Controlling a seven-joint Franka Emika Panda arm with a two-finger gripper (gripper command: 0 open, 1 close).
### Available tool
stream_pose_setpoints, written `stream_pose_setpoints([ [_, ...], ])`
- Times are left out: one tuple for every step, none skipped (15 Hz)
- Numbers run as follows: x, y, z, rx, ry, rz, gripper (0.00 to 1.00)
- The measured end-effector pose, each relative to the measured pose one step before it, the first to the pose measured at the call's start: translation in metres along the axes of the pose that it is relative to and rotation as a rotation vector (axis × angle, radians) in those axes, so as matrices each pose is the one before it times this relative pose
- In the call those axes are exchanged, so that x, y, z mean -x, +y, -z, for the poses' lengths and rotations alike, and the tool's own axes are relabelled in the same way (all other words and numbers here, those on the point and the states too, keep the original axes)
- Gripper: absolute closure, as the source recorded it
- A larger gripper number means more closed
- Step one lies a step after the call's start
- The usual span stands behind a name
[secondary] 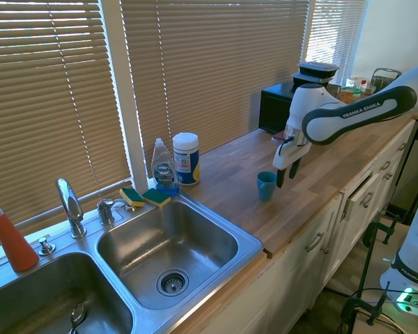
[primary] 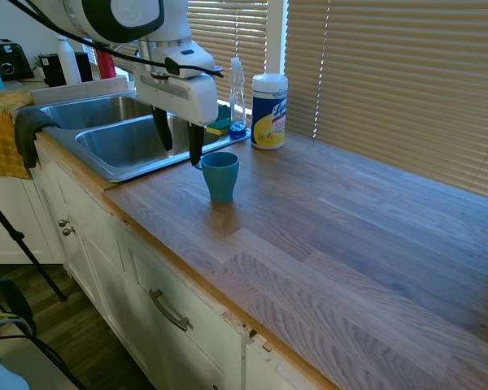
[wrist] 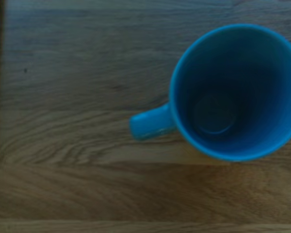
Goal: Put the mug in the sink
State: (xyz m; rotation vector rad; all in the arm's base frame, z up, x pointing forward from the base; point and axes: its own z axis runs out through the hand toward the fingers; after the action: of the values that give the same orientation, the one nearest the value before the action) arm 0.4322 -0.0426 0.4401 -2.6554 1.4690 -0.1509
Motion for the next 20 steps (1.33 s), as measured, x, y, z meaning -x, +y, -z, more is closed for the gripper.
stream_pose_setpoints([
  [-0.0075,0.00259,0.00292,-0.01045,-0.00213,-0.02386,0.0],
  [-0.00701,0.00079,0.00197,-0.00983,-0.00442,-0.02194,0.0],
  [-0.00617,-0.00144,0.00124,-0.00659,-0.00296,-0.02326,0.0],
  [-0.0065,-0.00342,0.00102,-0.00427,-0.00008,-0.02576,0.0],
  [-0.00609,-0.00551,0.00014,-0.00222,-0.00012,-0.02134,0.0],
  [-0.00591,-0.00523,-0.00133,0.00048,-0.00125,-0.01504,0.0],
  [-0.00586,-0.00465,-0.0028,0.00254,-0.00316,-0.0141,0.0],
  [-0.00637,-0.00381,-0.00421,0.00546,-0.00382,-0.01495,0.0],
  [-0.00586,-0.00297,-0.00521,0.0072,-0.00421,-0.01533,0.0],
  [-0.00499,-0.00235,-0.00657,0.00958,-0.00546,-0.01033,0.0],
  [-0.00387,-0.00223,-0.00732,0.01073,-0.00605,-0.00705,0.0],
  [-0.0031,-0.00278,-0.00777,0.01015,-0.0052,-0.00563,0.0],
  [-0.00298,-0.00247,-0.00661,0.0088,-0.00432,-0.00539,0.0],
  [-0.00355,-0.00221,-0.00631,0.00851,-0.00444,-0.00618,0.0],
  [-0.00432,-0.0011,-0.00716,0.00759,-0.00452,-0.00726,0.0],
  [-0.00428,-0.00062,-0.00767,0.0064,-0.00498,-0.00854,0.0],
  [-0.00368,-0.00039,-0.0085,0.00748,-0.00542,-0.00755,0.0],
  [-0.00291,-0.00096,-0.00711,0.0071,-0.00386,-0.0045,0.0],
  [-0.00179,-0.00167,-0.00586,0.0073,-0.00391,-0.00175,1.0],
  [-0.00118,-0.00166,-0.00526,0.00587,-0.0041,-0.00076,1.0],
])
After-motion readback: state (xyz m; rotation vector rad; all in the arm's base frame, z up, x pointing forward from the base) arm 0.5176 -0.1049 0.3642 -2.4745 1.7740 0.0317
